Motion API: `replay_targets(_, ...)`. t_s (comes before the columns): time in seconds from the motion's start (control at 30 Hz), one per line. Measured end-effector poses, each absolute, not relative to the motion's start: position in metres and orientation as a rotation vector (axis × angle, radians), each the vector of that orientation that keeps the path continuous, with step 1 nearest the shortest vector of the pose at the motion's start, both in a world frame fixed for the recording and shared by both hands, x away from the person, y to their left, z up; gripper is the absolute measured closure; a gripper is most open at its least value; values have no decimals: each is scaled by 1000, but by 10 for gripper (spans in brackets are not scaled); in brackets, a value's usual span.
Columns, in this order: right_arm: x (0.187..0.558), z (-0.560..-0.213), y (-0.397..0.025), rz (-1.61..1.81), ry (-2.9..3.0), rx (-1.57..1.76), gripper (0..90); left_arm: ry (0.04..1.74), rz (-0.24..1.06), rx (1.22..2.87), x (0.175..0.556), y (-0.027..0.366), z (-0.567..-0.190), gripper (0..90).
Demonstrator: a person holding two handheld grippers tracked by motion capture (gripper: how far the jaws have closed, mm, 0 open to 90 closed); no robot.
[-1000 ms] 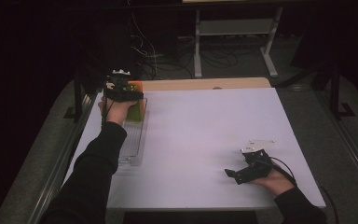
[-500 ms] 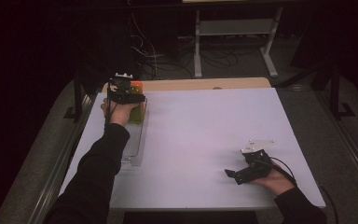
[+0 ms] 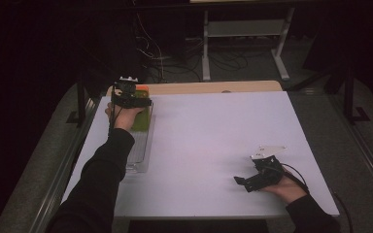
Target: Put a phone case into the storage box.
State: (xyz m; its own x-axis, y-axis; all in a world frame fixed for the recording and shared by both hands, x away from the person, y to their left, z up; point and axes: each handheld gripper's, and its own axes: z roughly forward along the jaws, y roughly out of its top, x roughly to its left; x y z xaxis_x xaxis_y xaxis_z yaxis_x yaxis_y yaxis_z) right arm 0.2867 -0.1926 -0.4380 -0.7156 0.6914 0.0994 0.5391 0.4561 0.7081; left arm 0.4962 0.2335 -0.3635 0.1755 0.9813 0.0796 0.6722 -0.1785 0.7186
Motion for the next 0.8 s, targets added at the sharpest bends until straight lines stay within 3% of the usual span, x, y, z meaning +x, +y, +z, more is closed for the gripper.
replay_targets(0.37,286,-438,-192,1111,2501,1073,0,1486,688,1919,487,239,-350,69)
replay_targets(0.8,286,-437,-191,1111,2501,1069,0,1230,529,1983,460,250,-325,68)
